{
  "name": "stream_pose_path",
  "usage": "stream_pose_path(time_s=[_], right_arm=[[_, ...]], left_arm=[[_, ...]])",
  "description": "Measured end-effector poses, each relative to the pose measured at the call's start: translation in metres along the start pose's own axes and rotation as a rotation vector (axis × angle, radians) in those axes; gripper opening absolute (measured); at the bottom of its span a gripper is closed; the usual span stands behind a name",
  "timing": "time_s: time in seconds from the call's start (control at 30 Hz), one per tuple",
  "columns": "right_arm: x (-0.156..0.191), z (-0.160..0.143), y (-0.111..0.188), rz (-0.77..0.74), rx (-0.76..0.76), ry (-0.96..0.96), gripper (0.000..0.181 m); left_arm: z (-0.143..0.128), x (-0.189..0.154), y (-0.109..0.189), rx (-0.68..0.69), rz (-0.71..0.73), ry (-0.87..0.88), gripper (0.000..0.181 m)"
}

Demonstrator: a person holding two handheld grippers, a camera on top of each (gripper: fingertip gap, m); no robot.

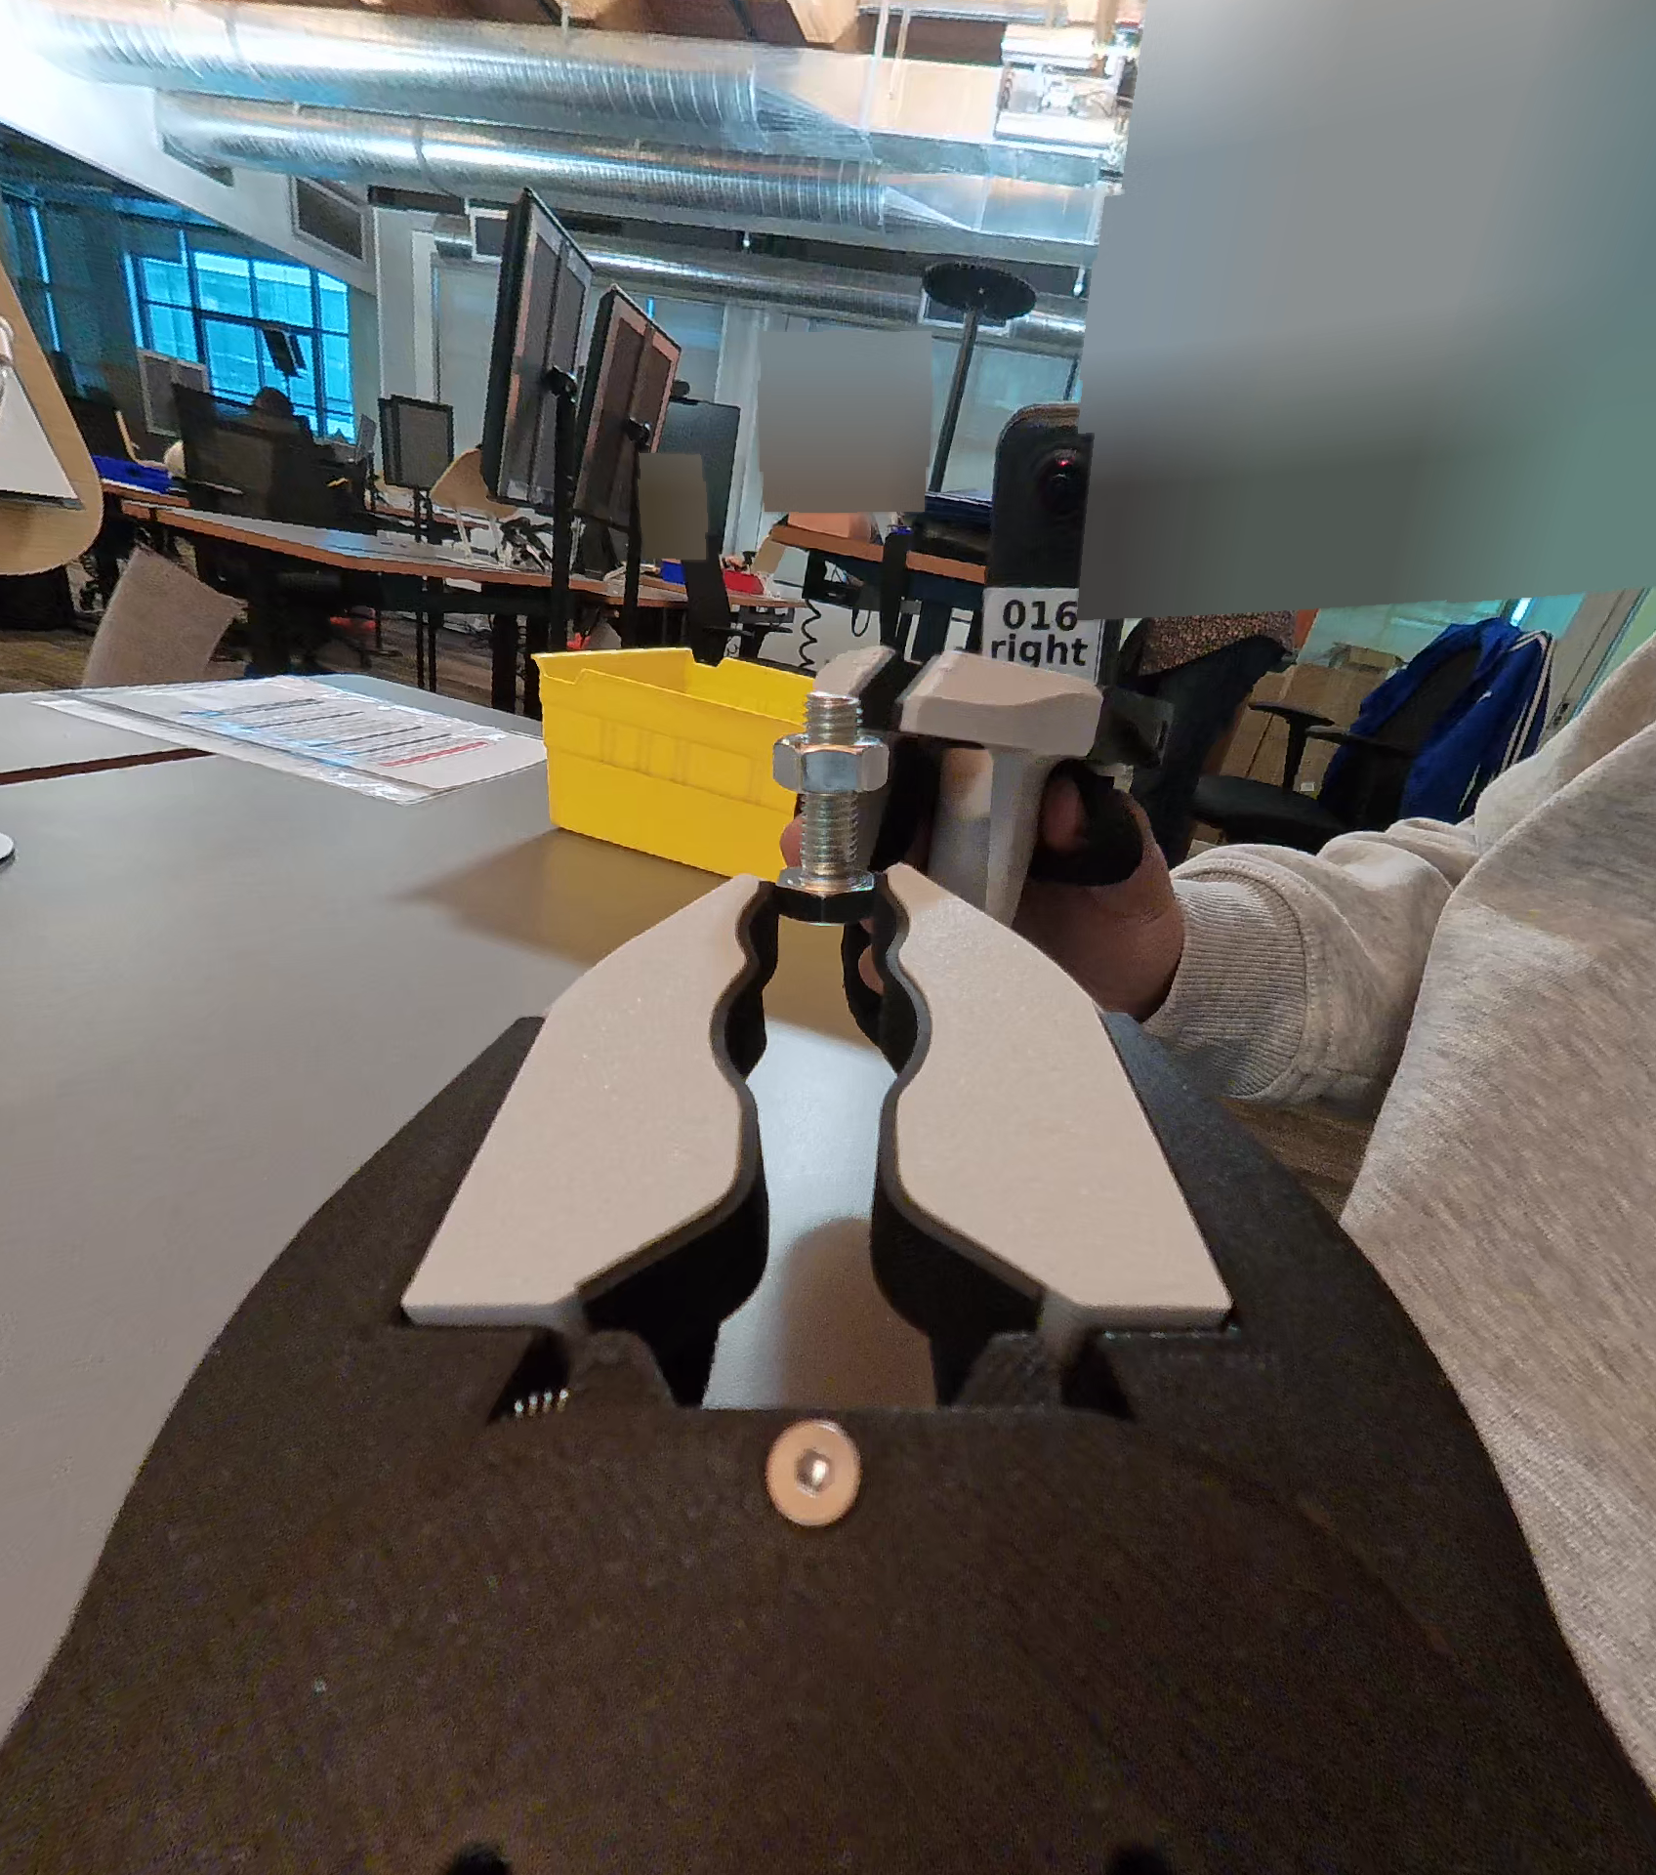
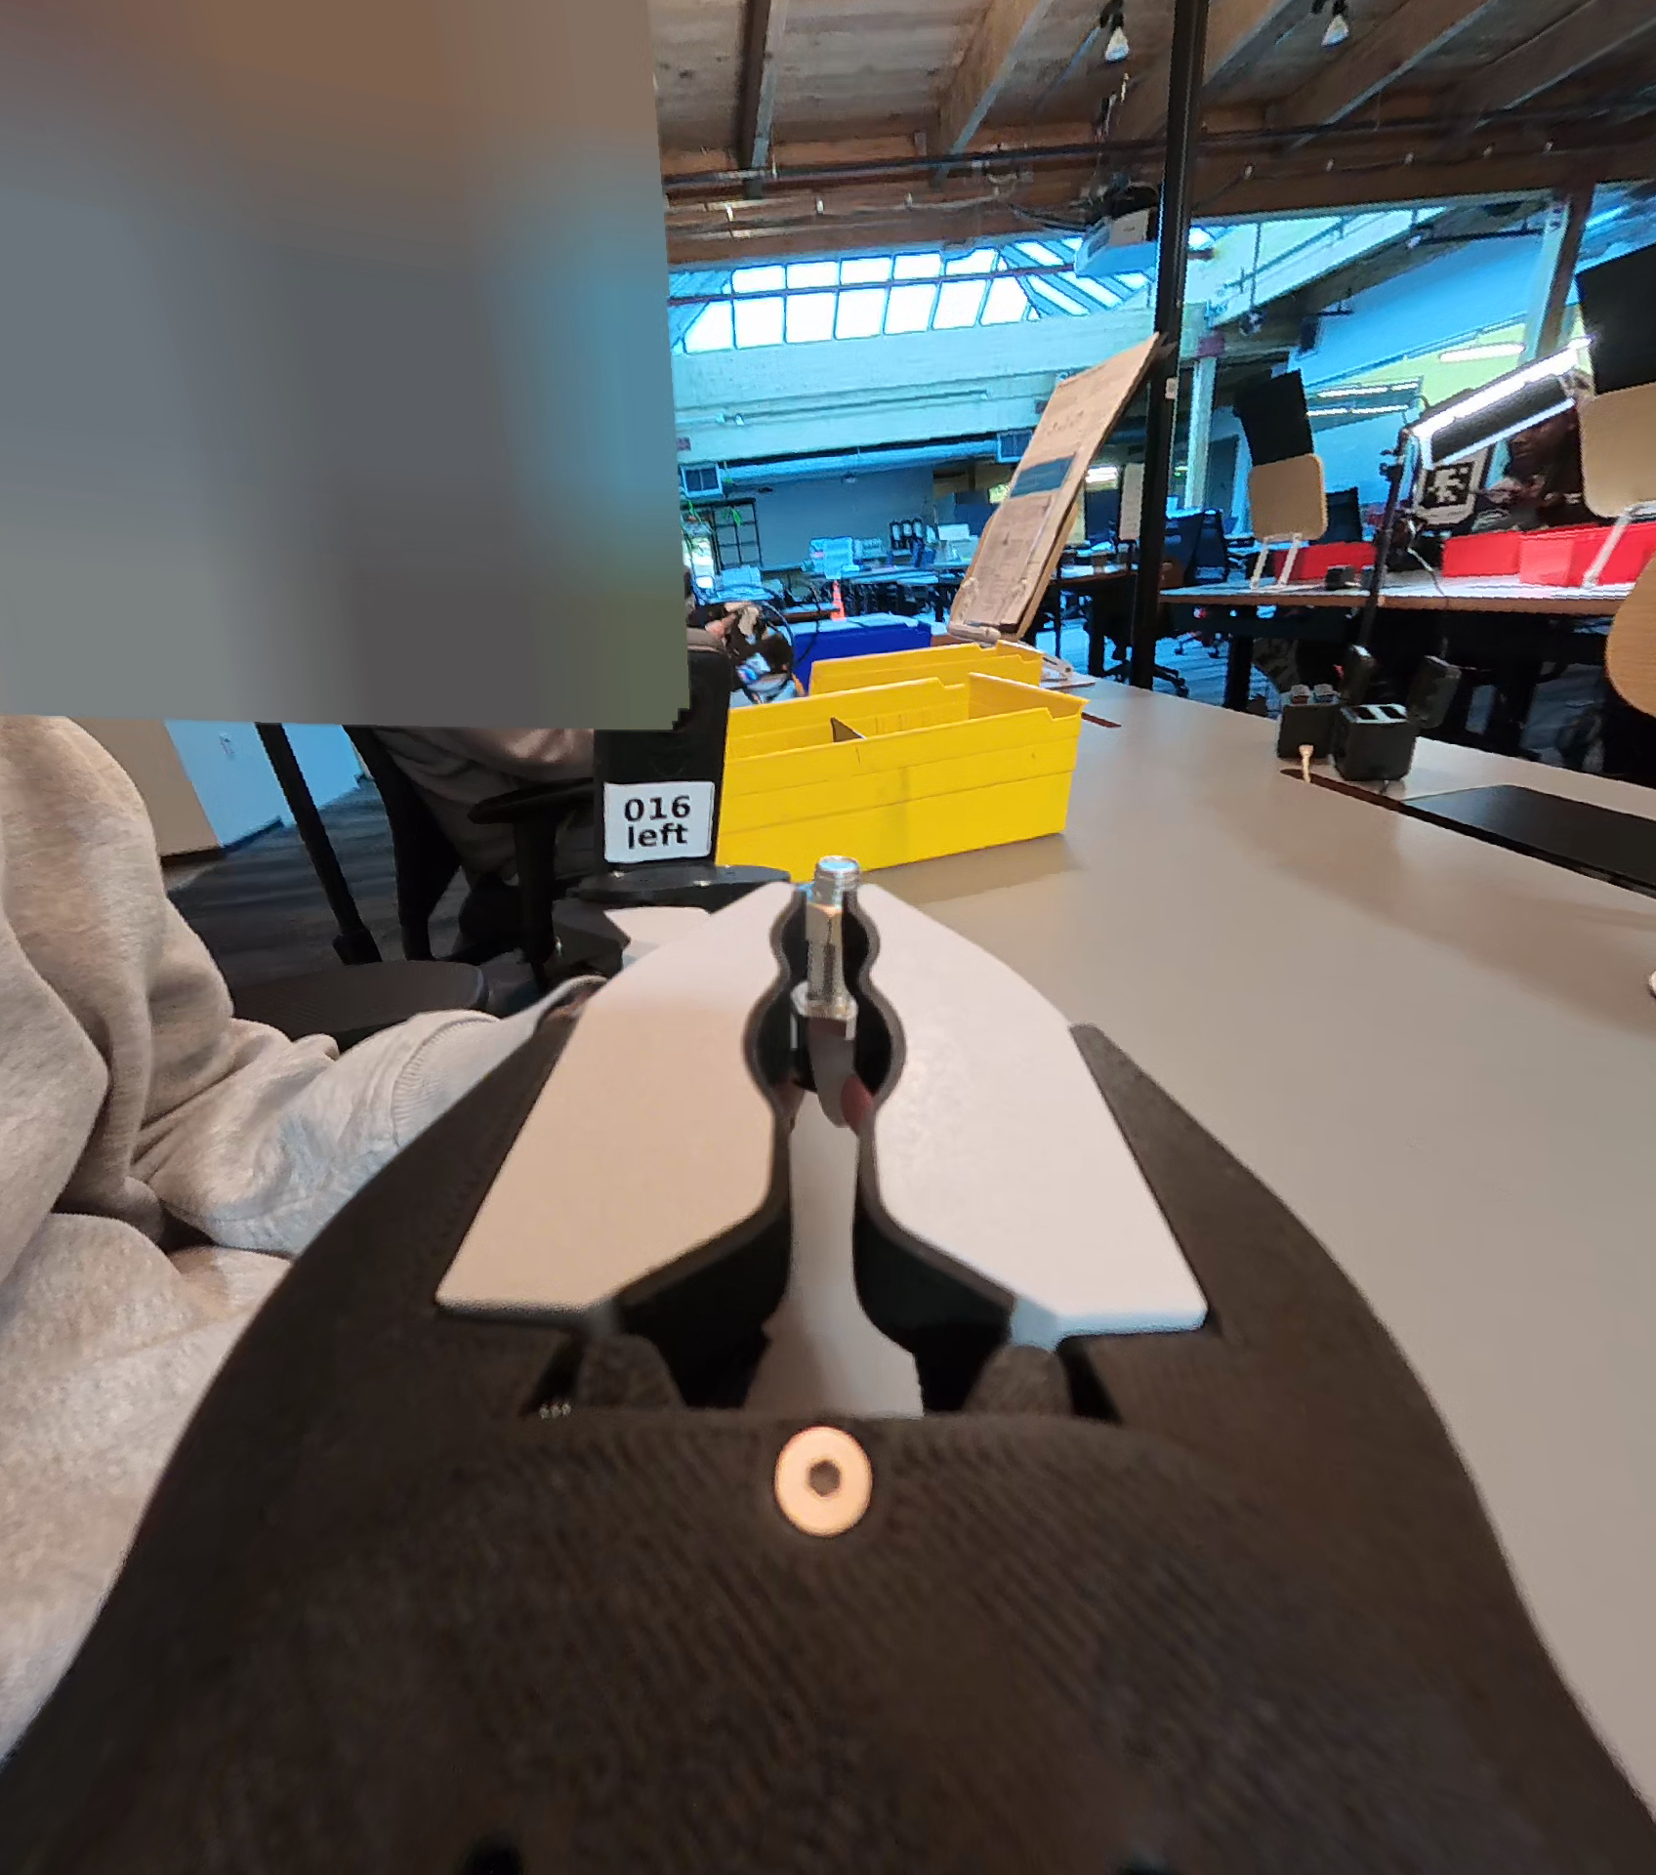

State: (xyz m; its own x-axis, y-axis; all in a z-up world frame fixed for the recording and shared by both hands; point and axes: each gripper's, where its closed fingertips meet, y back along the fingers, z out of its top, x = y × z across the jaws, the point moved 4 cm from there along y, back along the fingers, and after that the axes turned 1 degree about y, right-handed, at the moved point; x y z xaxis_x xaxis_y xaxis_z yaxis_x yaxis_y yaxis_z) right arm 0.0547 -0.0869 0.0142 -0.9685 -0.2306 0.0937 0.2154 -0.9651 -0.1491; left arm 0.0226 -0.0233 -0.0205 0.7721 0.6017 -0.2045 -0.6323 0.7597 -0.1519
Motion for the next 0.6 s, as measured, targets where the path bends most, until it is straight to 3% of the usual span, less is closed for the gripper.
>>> stream_pose_path(time_s=[0.6], right_arm=[[0.0005, -0.0054, -0.0031, 0.023, 0.015, -0.026, 0.024]], left_arm=[[-0.0023, -0.0037, -0.0016, 0.018, -0.024, -0.011, 0.019]])
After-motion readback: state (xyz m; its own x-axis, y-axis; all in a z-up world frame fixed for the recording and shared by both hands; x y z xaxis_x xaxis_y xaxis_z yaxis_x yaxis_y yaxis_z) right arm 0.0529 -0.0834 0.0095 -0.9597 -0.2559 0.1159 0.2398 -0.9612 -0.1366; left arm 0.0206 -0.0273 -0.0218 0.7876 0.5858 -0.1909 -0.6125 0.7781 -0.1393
